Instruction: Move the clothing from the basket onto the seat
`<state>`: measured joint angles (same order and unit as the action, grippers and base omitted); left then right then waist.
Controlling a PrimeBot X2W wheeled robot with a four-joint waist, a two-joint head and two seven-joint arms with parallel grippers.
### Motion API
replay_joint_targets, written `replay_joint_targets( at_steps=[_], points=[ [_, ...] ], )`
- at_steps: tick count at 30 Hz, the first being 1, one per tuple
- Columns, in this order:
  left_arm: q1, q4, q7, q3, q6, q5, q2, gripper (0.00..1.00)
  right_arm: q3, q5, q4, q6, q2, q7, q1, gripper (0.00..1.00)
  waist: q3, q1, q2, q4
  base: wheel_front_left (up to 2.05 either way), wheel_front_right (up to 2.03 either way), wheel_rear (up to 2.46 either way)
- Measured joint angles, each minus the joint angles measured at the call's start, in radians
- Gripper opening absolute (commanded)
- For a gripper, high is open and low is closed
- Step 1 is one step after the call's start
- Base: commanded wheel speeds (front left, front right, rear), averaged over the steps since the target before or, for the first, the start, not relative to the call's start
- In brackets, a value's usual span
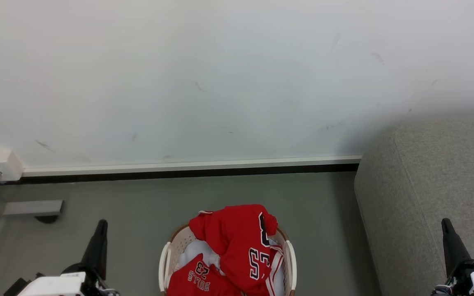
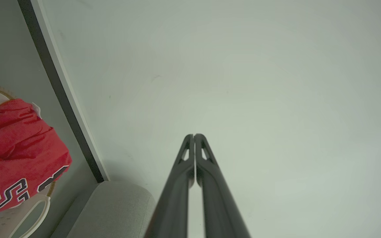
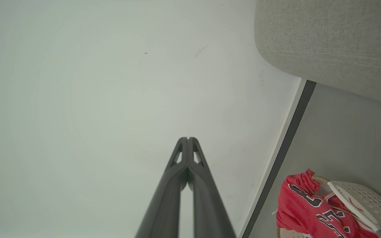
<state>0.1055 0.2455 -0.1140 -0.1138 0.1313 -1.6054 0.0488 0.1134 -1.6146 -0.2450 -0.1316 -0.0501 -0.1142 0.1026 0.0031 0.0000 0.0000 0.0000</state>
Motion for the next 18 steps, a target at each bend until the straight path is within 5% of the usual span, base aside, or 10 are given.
replay_joint_targets(
  at_steps=[18],
  points=[
    [0.000, 0.000, 0.000, 0.001, 0.000, 0.000, 0.000, 0.00, 0.000, 0.000, 0.000, 0.000, 0.000, 0.000, 0.000, 0.00, 0.000, 0.0000, 0.0000, 0.000, 0.00, 0.00, 0.00]
  ],
)
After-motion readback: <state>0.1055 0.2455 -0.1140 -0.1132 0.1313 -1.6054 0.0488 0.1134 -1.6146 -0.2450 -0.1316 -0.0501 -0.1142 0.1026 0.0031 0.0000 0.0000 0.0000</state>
